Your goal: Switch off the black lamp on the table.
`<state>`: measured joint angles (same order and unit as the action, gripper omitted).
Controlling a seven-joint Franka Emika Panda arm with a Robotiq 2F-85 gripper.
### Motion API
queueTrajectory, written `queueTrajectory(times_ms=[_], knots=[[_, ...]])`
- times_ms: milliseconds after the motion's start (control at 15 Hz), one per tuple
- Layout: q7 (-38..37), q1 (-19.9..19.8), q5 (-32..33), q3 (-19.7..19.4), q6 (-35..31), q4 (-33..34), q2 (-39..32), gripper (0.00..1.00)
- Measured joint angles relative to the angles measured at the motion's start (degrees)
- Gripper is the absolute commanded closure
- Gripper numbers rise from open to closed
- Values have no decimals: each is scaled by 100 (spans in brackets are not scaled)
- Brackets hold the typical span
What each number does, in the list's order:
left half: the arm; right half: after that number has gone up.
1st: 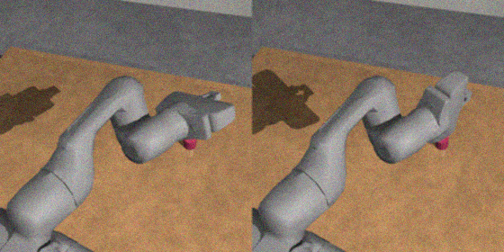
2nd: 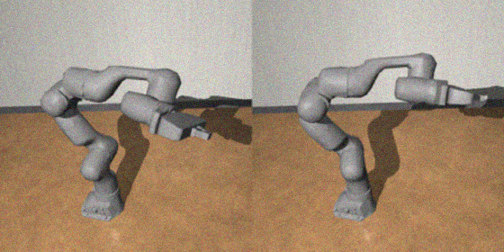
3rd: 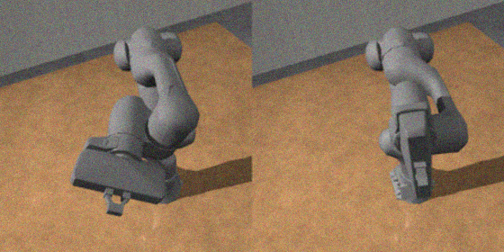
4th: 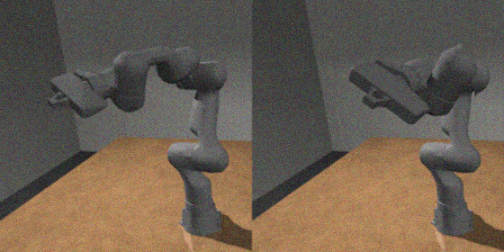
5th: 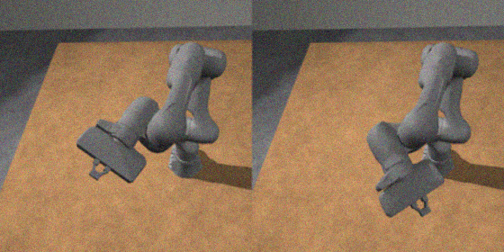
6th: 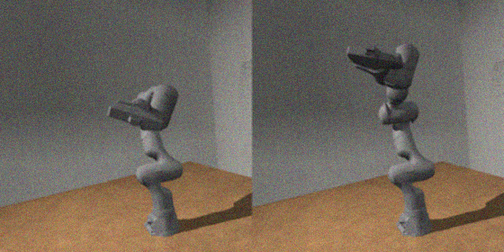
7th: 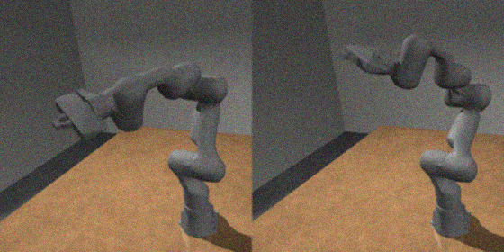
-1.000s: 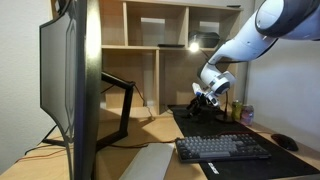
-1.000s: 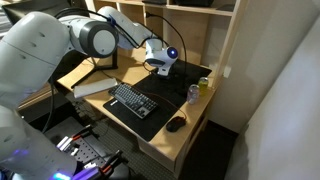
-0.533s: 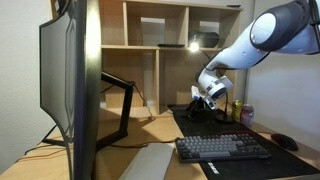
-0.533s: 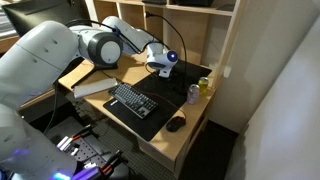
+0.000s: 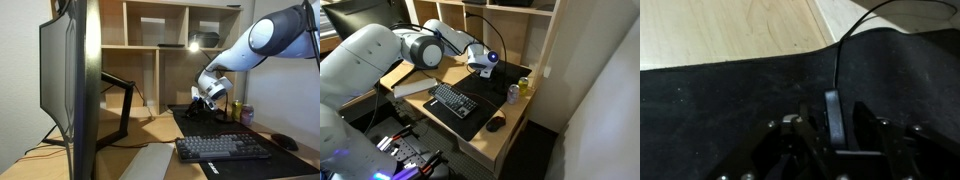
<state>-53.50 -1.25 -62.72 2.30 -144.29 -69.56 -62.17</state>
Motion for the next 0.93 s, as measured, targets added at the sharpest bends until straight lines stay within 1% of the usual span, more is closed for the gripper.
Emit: queueTrajectory(times_ms=[67, 133, 200, 333, 533, 600, 800, 933], knots=[[-13, 4, 13, -4, -12, 2, 0, 37], [-24, 11, 35, -12, -36, 3, -1, 40], [-45, 23, 61, -21, -74, 4, -2, 39], [-106, 45, 151, -38, -177, 5, -4, 27], [-149, 78, 396, -77, -291, 6, -5, 5], [-156, 83, 482, -86, -312, 7, -5, 1], [-172, 84, 650, -89, -330, 9, -6, 0], [-223, 65, 654, -32, -259, 12, -6, 0]])
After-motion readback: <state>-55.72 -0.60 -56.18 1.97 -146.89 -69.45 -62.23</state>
